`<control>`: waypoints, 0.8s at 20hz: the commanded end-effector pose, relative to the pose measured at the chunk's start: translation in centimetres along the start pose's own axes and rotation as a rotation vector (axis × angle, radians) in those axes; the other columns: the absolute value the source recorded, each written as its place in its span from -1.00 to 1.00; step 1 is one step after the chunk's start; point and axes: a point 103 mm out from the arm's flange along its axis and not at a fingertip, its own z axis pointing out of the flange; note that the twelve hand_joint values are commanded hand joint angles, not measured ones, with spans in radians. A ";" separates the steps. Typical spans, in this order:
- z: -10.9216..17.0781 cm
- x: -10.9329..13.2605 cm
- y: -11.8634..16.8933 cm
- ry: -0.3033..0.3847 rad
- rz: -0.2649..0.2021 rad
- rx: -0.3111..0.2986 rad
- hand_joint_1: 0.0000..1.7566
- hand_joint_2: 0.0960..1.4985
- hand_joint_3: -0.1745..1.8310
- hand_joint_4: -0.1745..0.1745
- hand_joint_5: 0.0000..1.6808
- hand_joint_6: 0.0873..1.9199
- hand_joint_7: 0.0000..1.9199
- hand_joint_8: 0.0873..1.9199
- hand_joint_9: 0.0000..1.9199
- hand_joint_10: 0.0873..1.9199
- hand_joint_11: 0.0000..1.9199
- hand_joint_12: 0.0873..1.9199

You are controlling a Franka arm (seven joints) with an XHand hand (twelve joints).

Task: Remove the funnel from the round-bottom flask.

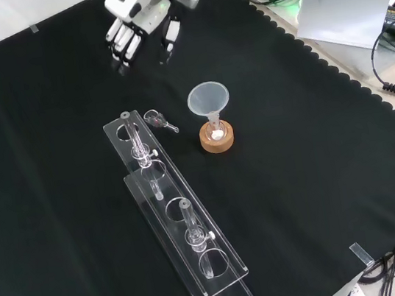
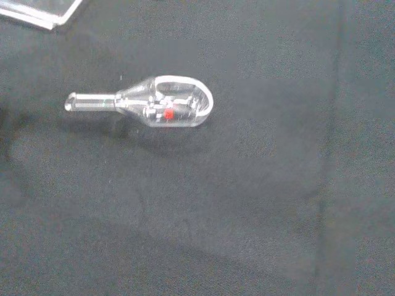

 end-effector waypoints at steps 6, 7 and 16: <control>-3.6 1.9 -5.9 -0.005 0.005 -0.021 -0.01 0.38 -1.00 -0.31 -0.59 -1.00 -0.65 -0.37 -0.45 -0.42 -0.71 0.38; -4.3 2.7 -6.2 0.010 -0.002 -0.022 -0.02 0.38 -1.00 -0.31 -0.59 -1.00 -0.64 -0.37 -0.44 -0.42 -0.70 0.37; -6.9 6.7 -7.0 0.068 -0.076 0.022 -0.15 0.33 -1.00 -0.33 -0.61 -1.00 -0.79 -0.38 -0.54 -0.40 -0.67 0.39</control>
